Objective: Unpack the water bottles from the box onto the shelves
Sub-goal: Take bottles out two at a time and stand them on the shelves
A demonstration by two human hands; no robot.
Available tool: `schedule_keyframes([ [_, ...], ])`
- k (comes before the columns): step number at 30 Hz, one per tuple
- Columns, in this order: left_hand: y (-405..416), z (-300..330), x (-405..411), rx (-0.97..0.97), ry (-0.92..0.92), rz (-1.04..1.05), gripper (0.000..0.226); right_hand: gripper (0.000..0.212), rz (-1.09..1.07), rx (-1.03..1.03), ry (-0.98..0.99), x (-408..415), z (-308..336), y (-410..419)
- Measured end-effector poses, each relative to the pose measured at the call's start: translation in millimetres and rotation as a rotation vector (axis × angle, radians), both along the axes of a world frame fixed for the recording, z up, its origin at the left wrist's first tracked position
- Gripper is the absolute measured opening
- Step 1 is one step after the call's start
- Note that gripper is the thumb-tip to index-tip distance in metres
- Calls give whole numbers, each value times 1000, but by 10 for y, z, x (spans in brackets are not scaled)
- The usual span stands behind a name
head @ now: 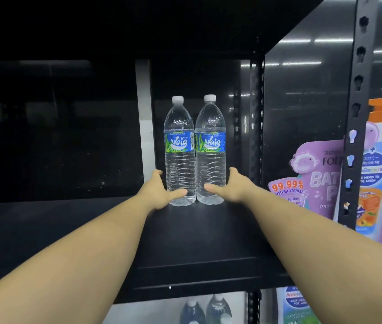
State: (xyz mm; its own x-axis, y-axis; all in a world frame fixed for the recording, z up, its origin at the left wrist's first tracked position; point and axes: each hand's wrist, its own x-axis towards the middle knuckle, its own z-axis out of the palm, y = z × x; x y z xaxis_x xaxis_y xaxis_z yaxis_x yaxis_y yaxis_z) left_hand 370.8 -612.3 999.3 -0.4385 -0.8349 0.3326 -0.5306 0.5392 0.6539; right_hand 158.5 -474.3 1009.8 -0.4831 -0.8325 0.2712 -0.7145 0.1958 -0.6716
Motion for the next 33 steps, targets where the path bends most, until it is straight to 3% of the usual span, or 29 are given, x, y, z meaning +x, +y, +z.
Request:
schedule_keyframes([
  [3, 200, 40, 189, -9, -187, 3, 123, 100, -21, 76, 65, 111, 32, 283],
  [7, 600, 20, 499, -97, -338, -43, 97, 92, 50, 64, 224, 381, -76, 689],
  [11, 1025, 3, 783, -231, -377, -92, 76, 94, 107, 10, 309, 701, -167, 963],
  [18, 1556, -253, 1561, -308, -415, 35, 83, 83, 276, -78, 380, 1360, -303, 1269],
  [25, 2273, -744, 2274, -347, -390, 163, 89, 68, 625, -213, 341, 2092, -713, 1569],
  [30, 2919, -1346, 2835, -212, -436, 331, 85, 73, 783, -101, 367, 2472, -1316, 1744],
  [33, 3320, -1837, 3209, -81, -474, 421, 99, 75, 863, -11, 354, 2721, -1802, 1845],
])
